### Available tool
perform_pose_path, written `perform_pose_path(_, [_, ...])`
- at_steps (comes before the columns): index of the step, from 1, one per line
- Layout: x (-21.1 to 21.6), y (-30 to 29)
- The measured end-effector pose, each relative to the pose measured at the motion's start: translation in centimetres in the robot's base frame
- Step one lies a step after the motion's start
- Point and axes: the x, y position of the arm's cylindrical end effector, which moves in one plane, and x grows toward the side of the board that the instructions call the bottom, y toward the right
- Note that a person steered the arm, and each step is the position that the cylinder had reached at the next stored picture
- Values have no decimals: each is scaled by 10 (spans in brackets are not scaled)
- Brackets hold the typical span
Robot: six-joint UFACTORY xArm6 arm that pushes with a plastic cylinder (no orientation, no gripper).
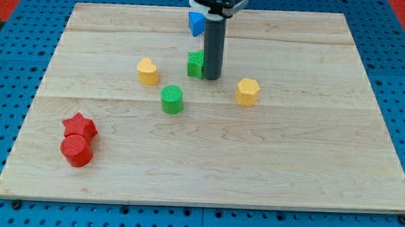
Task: Move the green star towards the top right
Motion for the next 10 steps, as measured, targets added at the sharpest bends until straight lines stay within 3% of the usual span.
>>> perform_pose_path(1, [-6,-43])
perform_pose_path(3, [-86,-41])
perform_pose_path(4, [-92,-86])
perform_pose_path(5, [-107,-69])
perform_pose_path(7, [-115,66])
perform_pose_path(8, [-74,60])
perform_pose_path(9, [-76,94])
perform_pose_path(10, [-109,108])
